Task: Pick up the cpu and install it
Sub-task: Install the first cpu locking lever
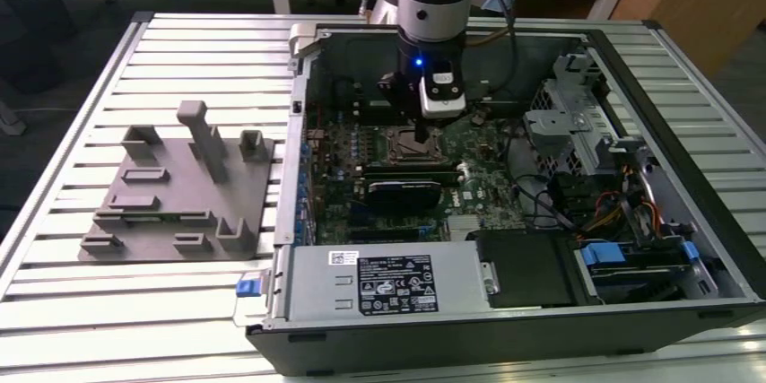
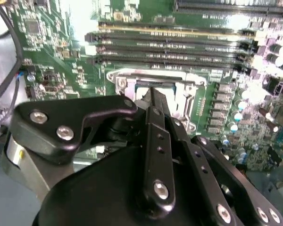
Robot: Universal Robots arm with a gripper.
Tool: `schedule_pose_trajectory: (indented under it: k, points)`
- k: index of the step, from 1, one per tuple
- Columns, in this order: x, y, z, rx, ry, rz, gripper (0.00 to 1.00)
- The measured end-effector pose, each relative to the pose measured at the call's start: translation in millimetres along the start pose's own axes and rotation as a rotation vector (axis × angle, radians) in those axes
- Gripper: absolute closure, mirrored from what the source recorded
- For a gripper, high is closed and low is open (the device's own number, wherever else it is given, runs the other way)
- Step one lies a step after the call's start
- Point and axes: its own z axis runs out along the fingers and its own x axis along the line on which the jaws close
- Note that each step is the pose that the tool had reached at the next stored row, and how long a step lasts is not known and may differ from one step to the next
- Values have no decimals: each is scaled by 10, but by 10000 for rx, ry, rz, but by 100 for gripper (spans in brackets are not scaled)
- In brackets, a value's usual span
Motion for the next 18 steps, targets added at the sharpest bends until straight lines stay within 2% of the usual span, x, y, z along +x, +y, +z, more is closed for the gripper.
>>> schedule_pose_trajectory:
  k: [18]
  points:
    - [22,37,-1,0,0,0,89]
